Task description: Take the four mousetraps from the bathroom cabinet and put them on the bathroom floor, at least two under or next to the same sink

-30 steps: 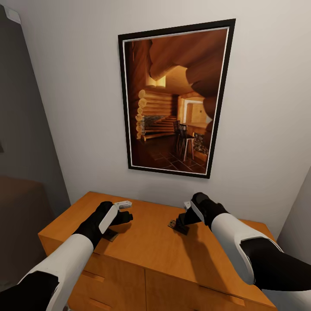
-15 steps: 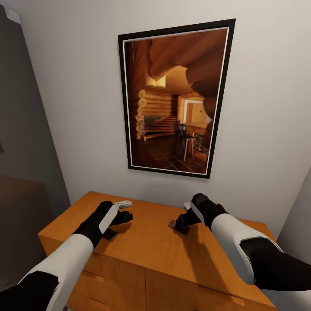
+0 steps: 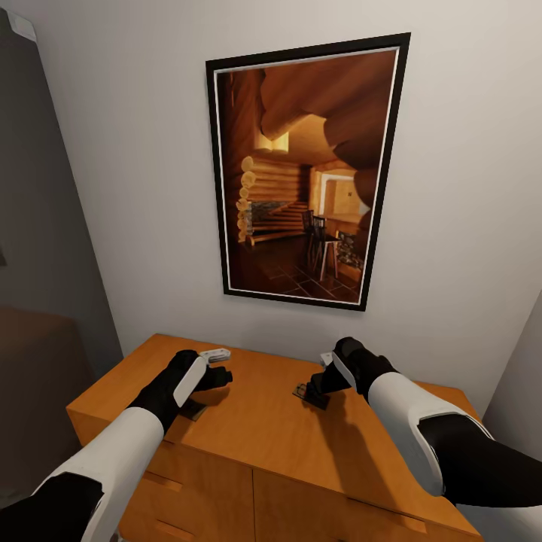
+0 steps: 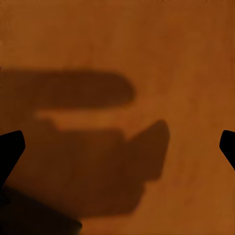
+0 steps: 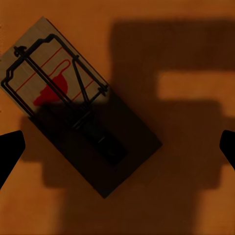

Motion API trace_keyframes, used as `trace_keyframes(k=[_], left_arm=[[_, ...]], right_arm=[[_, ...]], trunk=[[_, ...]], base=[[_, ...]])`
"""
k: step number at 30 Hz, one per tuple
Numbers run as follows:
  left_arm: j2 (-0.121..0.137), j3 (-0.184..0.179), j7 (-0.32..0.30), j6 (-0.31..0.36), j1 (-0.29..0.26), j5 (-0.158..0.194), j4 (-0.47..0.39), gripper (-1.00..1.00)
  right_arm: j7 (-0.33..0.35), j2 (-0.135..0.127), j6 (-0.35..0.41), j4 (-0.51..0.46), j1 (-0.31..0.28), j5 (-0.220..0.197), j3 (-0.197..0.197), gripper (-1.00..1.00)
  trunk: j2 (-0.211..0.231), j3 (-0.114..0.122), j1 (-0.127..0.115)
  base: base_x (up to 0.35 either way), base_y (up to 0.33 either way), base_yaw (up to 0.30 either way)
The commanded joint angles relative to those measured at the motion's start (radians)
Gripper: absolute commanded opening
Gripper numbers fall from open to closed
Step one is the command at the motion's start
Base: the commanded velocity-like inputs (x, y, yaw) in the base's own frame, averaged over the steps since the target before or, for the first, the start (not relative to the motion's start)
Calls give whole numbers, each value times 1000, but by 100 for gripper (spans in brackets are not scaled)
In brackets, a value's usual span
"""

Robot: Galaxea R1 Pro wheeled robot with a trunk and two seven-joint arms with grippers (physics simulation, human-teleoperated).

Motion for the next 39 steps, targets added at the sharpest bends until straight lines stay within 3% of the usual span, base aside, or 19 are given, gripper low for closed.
trace_keyframes(k=[1,26,39], left_arm=[[0,-5,10,2,-1,10,-2,100],[-7,-10,14,6,-1,11,-9,100],[-22,-13,14,6,0,11,-7,100]], right_arm=[[9,0,4,-1,-1,11,4,100],[11,0,4,-8,-1,10,3,100],[12,0,7,-16,-1,10,2,100]], trunk=[[-1,-2,0],[-1,-2,0],[-92,-42,50]], base=[[0,0,0],[0,0,0],[0,0,0]])
